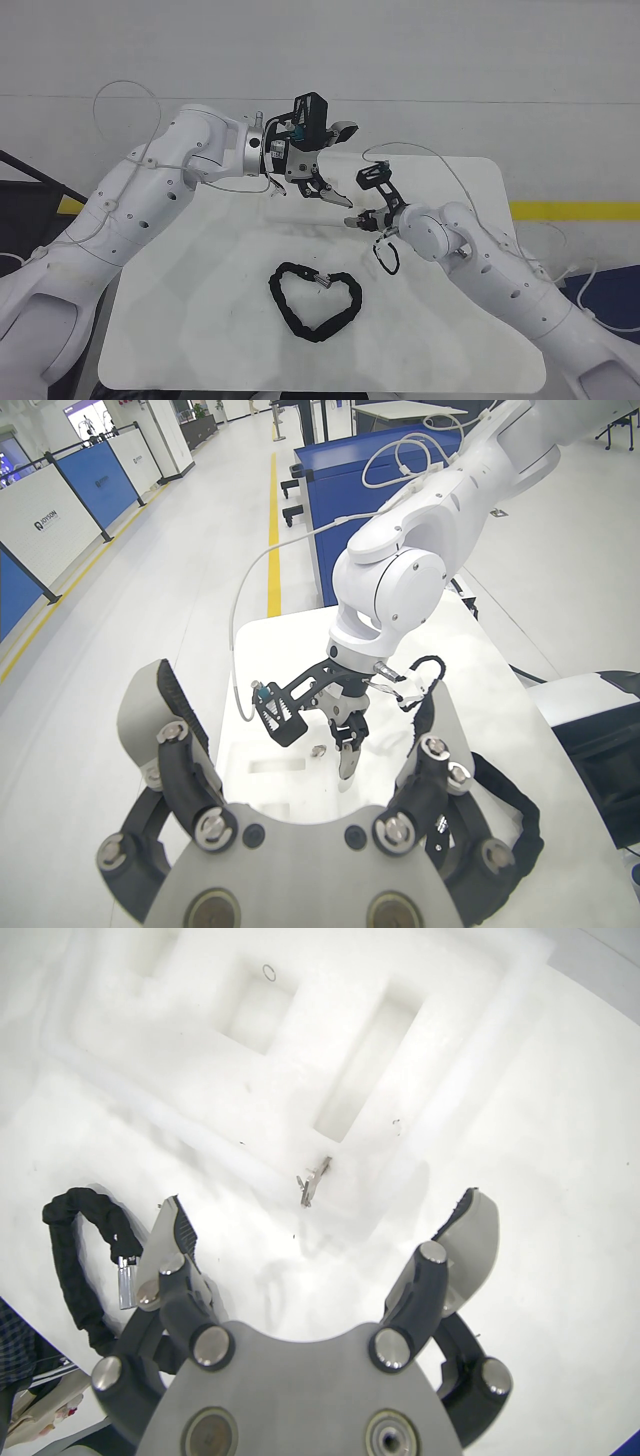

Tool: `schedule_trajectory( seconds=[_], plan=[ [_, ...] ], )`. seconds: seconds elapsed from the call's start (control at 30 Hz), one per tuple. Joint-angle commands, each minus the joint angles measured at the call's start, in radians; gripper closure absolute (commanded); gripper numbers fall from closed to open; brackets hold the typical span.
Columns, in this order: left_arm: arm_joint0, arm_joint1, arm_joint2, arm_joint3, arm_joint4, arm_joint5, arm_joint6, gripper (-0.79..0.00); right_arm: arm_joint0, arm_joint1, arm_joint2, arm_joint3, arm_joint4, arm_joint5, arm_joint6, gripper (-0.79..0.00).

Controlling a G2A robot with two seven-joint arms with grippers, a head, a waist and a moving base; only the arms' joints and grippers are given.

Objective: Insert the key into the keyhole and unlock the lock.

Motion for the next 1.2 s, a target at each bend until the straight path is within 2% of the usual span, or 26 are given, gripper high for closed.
schedule_trajectory(
  seconds=[0.0,0.13,0.17,0.23,0.3,0.43,0.77,1.0,1.17],
  plan=[
    [0.0,0.0,0.0,0.0,0.0,0.0,0.0,-0.785,-0.001,-0.002,0.007,-0.004,0.004,-0.005,0.017,-0.785],
    [0.0,0.0,0.0,0.0,0.0,0.0,0.0,-0.785,0.003,-0.011,0.013,-0.008,-0.001,-0.003,0.035,-0.779],
    [0.0,0.0,0.0,0.0,0.0,0.0,0.0,-0.785,0.004,-0.014,0.012,-0.008,-0.002,-0.006,0.039,-0.646],
    [0.0,0.0,0.0,0.0,0.0,0.0,0.0,-0.785,0.007,-0.021,0.009,0.0,-0.004,-0.011,0.045,-0.594],
    [0.0,0.0,0.0,0.0,0.0,0.0,0.0,-0.785,0.011,-0.029,0.007,0.011,-0.005,-0.012,0.047,-0.585],
    [0.0,0.0,0.0,0.0,0.0,0.0,0.0,-0.785,0.018,-0.043,0.004,0.032,-0.008,-0.002,0.056,-0.391],
    [0.0,0.0,0.0,0.0,0.0,0.0,0.0,-0.785,0.023,-0.069,0.015,0.082,-0.021,0.018,0.054,-0.351],
    [0.0,0.0,0.0,0.0,0.0,0.0,0.0,-0.785,0.024,-0.087,0.021,0.105,-0.024,0.03,0.066,-0.215],
    [0.0,0.0,0.0,0.0,0.0,0.0,0.0,-0.785,0.022,-0.097,0.027,0.12,-0.028,0.039,0.08,-0.175]
  ],
)
